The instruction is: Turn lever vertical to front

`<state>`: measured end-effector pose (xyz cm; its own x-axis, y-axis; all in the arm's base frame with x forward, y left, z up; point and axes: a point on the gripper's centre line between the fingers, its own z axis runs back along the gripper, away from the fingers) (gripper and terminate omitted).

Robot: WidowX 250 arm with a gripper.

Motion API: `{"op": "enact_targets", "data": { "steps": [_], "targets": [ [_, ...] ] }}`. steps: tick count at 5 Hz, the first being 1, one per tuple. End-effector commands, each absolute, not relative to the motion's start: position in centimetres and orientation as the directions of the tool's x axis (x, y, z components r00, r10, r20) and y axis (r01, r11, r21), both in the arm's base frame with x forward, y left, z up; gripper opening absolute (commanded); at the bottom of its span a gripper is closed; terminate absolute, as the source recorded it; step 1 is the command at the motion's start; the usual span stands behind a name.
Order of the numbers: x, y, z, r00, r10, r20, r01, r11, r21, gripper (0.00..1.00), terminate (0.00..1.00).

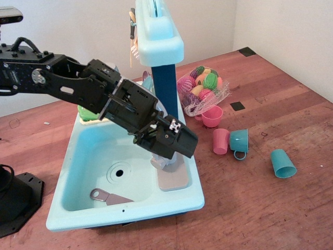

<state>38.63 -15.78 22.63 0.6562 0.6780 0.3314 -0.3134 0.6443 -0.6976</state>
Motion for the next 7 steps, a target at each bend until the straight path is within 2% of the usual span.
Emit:
{"op": "enact_targets", "data": {
  "steps": [1,3,7],
  "targets": [
    [38.6,-15.8,22.6,0.656,0.678,0.331,-0.313,0.644,-0.698,1.0,0.0],
    [39.2,-14.8,21.8,0.643,0.677,0.358,-0.303,0.654,-0.693,1.0,0.0],
    [36.9,-10.5,18.7,0.583,0.715,0.386,-0.314,0.637,-0.704,1.0,0.0]
  ]
}}
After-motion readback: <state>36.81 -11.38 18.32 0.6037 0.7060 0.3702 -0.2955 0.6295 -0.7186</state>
